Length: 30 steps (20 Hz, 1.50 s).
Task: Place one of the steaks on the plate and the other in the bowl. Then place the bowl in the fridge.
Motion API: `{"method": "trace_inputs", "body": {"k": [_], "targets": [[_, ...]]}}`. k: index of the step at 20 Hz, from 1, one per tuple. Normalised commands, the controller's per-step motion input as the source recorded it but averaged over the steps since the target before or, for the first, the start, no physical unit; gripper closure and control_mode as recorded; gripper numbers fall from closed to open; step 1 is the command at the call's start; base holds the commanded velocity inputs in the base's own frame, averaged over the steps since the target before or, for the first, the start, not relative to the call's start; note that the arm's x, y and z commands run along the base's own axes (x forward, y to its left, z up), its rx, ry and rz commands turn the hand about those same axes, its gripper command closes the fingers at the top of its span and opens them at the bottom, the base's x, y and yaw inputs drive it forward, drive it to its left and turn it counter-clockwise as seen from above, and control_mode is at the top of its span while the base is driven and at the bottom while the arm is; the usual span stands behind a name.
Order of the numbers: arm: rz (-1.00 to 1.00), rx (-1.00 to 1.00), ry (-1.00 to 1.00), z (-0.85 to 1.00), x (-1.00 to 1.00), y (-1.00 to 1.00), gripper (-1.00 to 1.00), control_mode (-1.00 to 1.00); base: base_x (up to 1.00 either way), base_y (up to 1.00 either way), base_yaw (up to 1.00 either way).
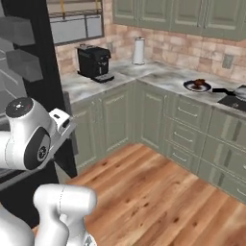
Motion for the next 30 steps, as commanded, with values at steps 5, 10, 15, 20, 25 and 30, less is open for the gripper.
{"method": "trace_inputs", "body": {"k": [5, 10, 15, 20, 25, 30], "targets": [[0.00, 0.00, 0.00, 0.00, 0.00, 0.00, -1.00, 1.00, 0.07, -0.24, -0.39], [0.00, 0.00, 0.00, 0.00, 0.00, 0.00, -1.00, 1.00, 0.12, -0.40, -0.34], [0.00, 0.00, 0.00, 0.00, 0.00, 0.00, -1.00, 1.00, 0.17, -0.54, -0.30], [0.00, 0.00, 0.00, 0.00, 0.00, 0.00, -1.00, 1.00, 0.30, -0.59, -0.24], [0.00, 0.00, 0.00, 0.00, 0.00, 0.00, -1.00, 1.00, 0.43, -0.60, -0.22], [0.00, 0.00, 0.00, 0.00, 0.00, 0.00, -1.00, 1.00, 0.54, -0.57, -0.15]]}}
